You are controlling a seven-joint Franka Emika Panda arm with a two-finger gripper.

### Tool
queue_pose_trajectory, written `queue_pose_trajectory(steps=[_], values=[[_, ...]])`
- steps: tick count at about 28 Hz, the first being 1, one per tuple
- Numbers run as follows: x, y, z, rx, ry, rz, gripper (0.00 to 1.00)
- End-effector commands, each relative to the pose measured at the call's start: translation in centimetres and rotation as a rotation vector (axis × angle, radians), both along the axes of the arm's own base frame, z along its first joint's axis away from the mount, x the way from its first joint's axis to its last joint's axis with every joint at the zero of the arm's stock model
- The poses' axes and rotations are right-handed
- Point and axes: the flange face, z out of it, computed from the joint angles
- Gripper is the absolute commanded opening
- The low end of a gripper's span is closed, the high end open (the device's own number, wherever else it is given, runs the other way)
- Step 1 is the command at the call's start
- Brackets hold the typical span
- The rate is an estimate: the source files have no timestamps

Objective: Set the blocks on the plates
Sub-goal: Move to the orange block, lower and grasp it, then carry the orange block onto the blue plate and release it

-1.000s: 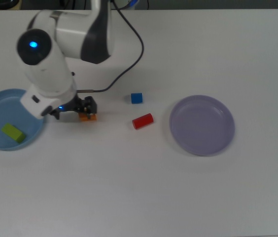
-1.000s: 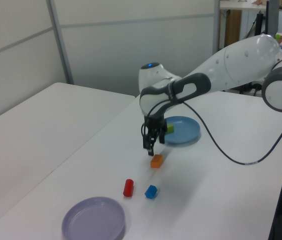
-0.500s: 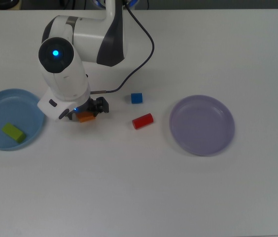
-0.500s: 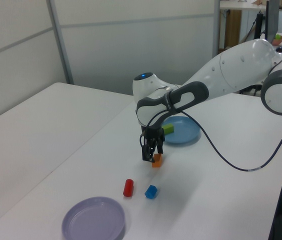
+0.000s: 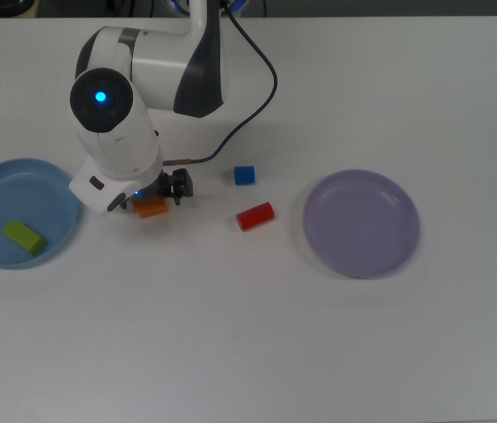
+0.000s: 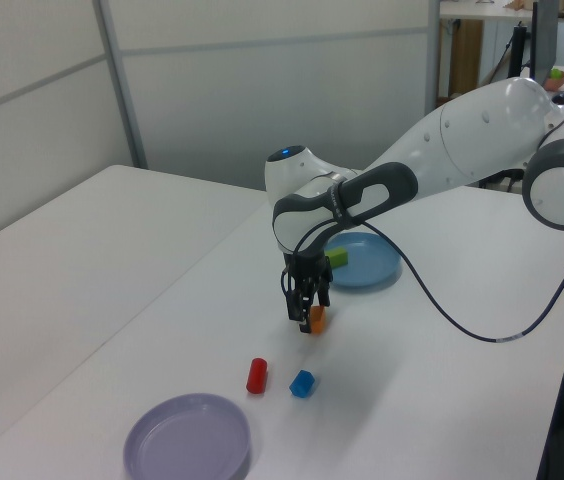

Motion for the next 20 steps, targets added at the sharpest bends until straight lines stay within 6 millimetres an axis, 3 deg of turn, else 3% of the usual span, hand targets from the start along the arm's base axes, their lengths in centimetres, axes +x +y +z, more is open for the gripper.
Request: queue_pose_trajectory(steps=[1,5,7,12,16,17,20], values=[[-0.6,0.5,0.7,-0.005,0.02,0.035,0.86],[-0.6,0.5,0.2,-0.003,0.025,0.061,0.48],[-0.6,0.5,0.2,-0.002,0.025,0.065,0.4],[-0.6,0.4,0.3,-0.001,0.024,0.074,0.31],[-0.6,-0.3,1.5,-0.001,0.011,0.072,0.23],[-0.4,-0.9,3.2,-0.003,-0.013,0.072,0.23],[-1.0,-2.3,4.9,0.001,-0.007,0.063,0.23]])
